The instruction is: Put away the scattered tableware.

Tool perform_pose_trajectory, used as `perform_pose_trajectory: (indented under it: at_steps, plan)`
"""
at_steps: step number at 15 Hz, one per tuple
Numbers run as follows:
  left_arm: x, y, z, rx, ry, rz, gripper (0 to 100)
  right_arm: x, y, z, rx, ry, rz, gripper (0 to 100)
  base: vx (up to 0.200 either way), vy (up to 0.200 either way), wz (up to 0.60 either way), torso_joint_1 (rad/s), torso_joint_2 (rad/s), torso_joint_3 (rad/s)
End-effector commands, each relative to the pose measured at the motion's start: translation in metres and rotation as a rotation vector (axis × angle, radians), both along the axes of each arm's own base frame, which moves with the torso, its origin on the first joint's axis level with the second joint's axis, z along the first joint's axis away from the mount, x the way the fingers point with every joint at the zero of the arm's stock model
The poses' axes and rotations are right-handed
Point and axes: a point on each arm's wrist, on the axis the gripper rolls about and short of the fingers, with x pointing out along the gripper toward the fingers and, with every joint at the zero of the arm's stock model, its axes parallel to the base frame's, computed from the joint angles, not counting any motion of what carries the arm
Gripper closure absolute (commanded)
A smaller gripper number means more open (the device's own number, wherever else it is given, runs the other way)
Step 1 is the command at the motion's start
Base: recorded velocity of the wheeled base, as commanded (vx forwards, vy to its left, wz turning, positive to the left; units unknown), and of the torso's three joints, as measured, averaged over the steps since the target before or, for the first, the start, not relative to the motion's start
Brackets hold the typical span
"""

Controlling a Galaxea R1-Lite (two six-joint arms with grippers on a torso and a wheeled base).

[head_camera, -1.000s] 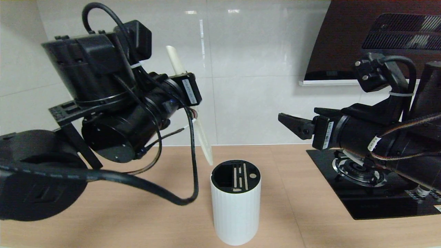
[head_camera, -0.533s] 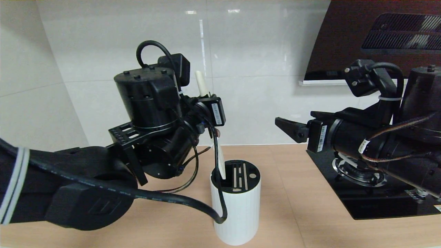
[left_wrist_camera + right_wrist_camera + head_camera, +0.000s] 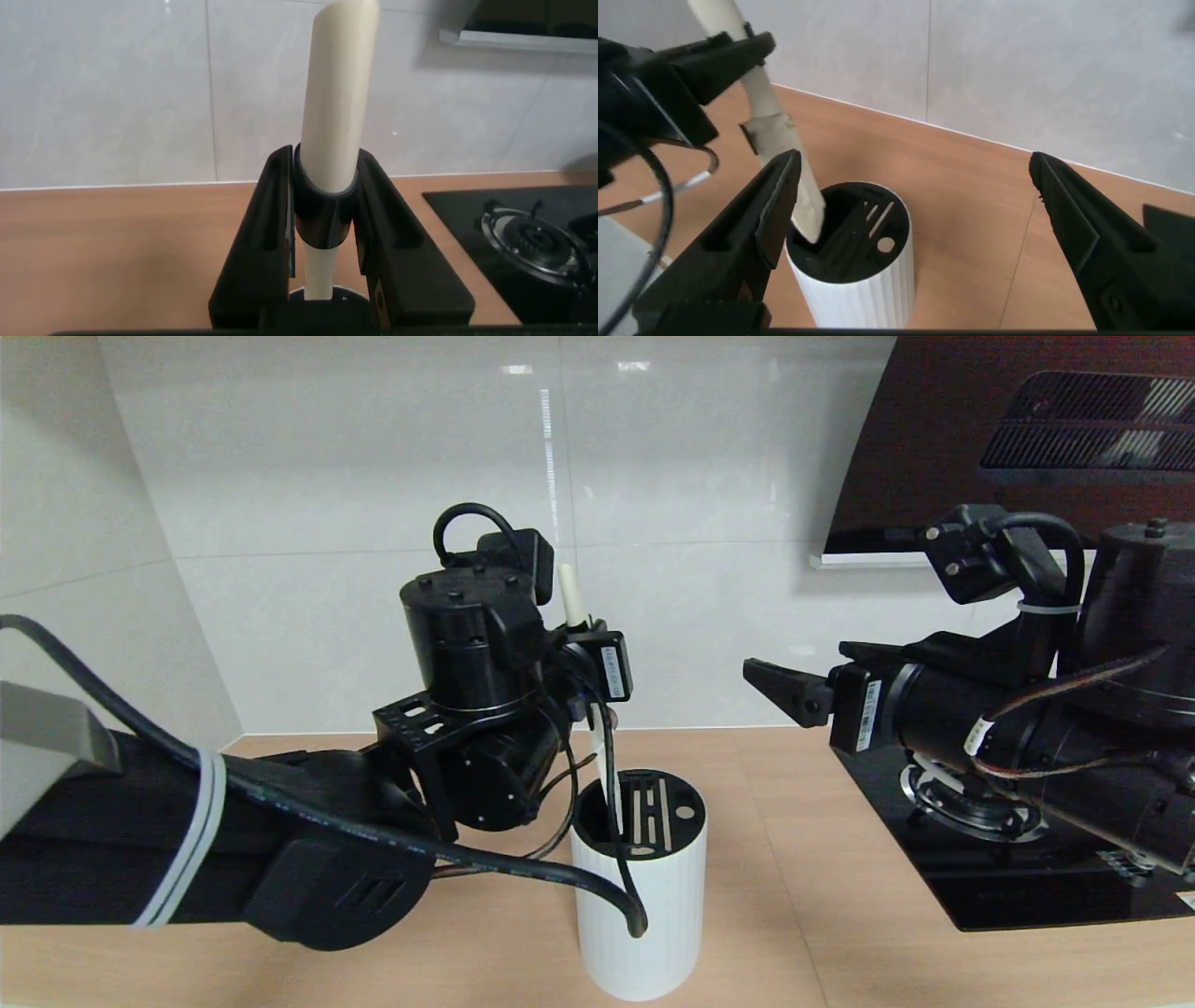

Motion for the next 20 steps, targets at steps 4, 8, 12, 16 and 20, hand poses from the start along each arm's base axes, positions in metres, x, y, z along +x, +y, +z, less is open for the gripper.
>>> perform_pose_trajectory:
  at_steps: [4, 8, 12, 16, 20]
  plan:
    - [0.005, -0.004, -0.016, 0.033, 0.037, 0.004, 100, 0.001, 0.001, -0.001, -0.003, 0.003, 0.0, 0, 0.0, 0.0, 0.0, 0.0, 0.0, 0.0]
    - [0.008, -0.01, -0.038, 0.07, 0.084, 0.002, 100, 0.001, 0.001, -0.002, -0.005, 0.006, 0.0, 0, 0.0, 0.0, 0.0, 0.0, 0.0, 0.0]
    - [0.004, -0.021, -0.057, 0.089, 0.128, -0.025, 100, 0.001, 0.001, -0.002, -0.005, 0.006, 0.0, 0, 0.0, 0.0, 0.0, 0.0, 0.0, 0.0]
    - [0.003, -0.027, -0.079, 0.117, 0.177, -0.034, 100, 0.002, 0.002, -0.003, -0.007, 0.008, 0.0, 0, 0.0, 0.0, 0.0, 0.0, 0.0, 0.0]
    - [0.003, -0.027, -0.09, 0.126, 0.207, -0.033, 100, 0.002, 0.002, -0.004, -0.01, 0.012, 0.0, 0, 0.0, 0.0, 0.0, 0.0, 0.0, 0.0]
